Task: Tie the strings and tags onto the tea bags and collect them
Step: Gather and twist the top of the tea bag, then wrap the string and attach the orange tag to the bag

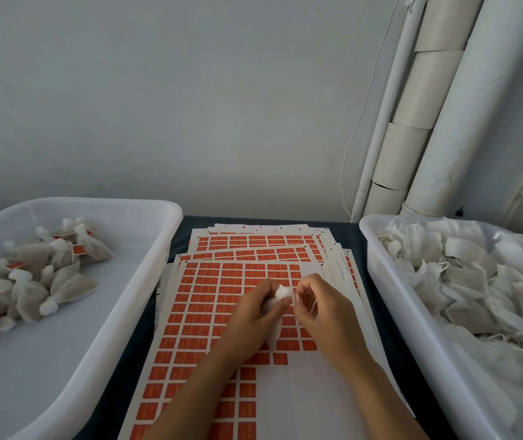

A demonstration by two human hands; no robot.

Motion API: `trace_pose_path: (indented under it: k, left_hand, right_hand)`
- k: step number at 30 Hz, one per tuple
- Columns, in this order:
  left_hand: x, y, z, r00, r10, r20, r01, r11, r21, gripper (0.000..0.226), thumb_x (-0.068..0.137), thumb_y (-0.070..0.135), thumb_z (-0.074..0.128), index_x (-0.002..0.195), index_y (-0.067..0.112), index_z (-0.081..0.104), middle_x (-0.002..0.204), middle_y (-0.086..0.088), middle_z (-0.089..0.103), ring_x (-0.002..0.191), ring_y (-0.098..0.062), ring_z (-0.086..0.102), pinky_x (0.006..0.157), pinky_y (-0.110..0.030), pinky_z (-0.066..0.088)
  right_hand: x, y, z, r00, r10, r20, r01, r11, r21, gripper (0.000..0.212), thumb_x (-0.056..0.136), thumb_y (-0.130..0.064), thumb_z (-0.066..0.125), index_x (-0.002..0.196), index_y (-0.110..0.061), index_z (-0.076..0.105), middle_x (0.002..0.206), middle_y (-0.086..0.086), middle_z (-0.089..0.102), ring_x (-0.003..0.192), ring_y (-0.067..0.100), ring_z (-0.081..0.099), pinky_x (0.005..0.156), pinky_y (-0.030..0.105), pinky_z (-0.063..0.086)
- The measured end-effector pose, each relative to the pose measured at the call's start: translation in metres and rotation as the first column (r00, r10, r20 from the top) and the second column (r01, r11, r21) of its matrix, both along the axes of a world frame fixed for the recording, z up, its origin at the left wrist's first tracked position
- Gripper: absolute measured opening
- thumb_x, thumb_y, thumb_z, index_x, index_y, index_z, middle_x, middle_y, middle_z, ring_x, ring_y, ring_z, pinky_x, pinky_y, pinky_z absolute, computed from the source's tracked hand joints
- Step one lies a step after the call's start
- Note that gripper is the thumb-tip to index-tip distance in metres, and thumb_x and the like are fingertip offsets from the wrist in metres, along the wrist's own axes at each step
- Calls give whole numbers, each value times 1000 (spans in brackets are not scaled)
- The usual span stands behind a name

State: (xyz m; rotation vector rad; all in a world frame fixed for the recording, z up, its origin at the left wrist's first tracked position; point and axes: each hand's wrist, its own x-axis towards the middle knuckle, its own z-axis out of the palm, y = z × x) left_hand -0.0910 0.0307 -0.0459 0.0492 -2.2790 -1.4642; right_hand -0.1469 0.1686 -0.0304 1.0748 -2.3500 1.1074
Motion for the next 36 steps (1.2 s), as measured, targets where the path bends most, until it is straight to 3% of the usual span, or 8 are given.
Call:
trace_pose_path:
  k: [3, 6, 10, 14, 19, 23, 33, 36]
  left_hand:
    - [-1, 0, -1, 999, 31, -38, -32, 999, -11, 10, 92, 23, 56, 84, 26, 53, 72, 13, 56, 65, 4, 54, 57, -7, 43]
    - [-3, 0, -3, 996, 64, -55, -65, 998, -4, 13, 93, 23, 56, 80, 27, 53, 68, 14, 55, 62, 5, 55, 55, -6, 42]
    - [-5, -2, -3, 992, 112, -56, -111, 994, 21, 17, 93, 22, 54, 77, 26, 53, 63, 14, 56, 60, 3, 54, 55, -7, 43]
    - [-6, -2, -4, 995, 94, -31, -94, 996, -4, 21, 95, 22, 52, 74, 25, 51, 59, 20, 55, 56, 3, 51, 51, -6, 40]
    - [-6, -2, -4, 997, 74, -17, -74, 997, -11, 25, 96, 21, 50, 72, 26, 50, 58, 18, 55, 52, 2, 49, 50, -7, 40]
    - [-5, -4, -5, 998, 69, 14, -68, 997, -29, 25, 97, 24, 47, 73, 26, 50, 58, 11, 51, 51, 0, 46, 51, -10, 40]
    - [-7, 0, -3, 999, 36, 1, -36, 999, -32, 28, 98, 23, 45, 70, 24, 49, 57, 10, 47, 51, -2, 41, 51, -17, 38]
    - [-7, -2, -4, 999, 34, 24, -34, 999, -1, 28, 98, 23, 43, 71, 23, 50, 58, 8, 49, 51, -2, 44, 51, -16, 39]
  right_hand:
    - [1, -1, 0, 991, -42, -125, 49, 997, 59, 16, 83, -26, 68, 92, -18, 59, 91, -6, 68, 71, 6, 61, 72, 11, 49]
    - [0, -2, 0, 990, -76, -115, 83, 995, 50, 15, 82, -25, 68, 90, -17, 57, 87, -5, 67, 68, 6, 60, 69, 7, 44]
    - [-1, -3, 1, 992, -122, -24, 122, 993, -6, 17, 83, -23, 68, 84, -23, 51, 80, -10, 63, 64, 7, 59, 64, 4, 41]
    - [-3, -3, -2, 968, -157, 194, 183, 975, -125, 17, 84, -23, 66, 80, -24, 49, 75, -19, 56, 65, 3, 60, 57, 4, 44]
    - [-4, -3, -4, 955, -153, 254, 210, 954, -214, 22, 85, -21, 65, 75, -30, 47, 74, -21, 56, 64, 3, 61, 56, 2, 44]
    - [-6, -3, -9, 954, -118, 275, 161, 977, -140, 13, 86, -26, 62, 81, -26, 50, 75, -22, 56, 66, 0, 61, 57, 4, 46]
    - [-11, -2, -7, 947, -128, 293, 169, 978, -119, 23, 87, -25, 62, 73, -31, 45, 71, -20, 55, 64, -4, 59, 55, 1, 43]
    - [-13, 4, -6, 930, -58, 363, 61, 998, 3, 16, 89, -30, 58, 79, -31, 45, 79, -21, 56, 69, -2, 60, 57, 3, 44]
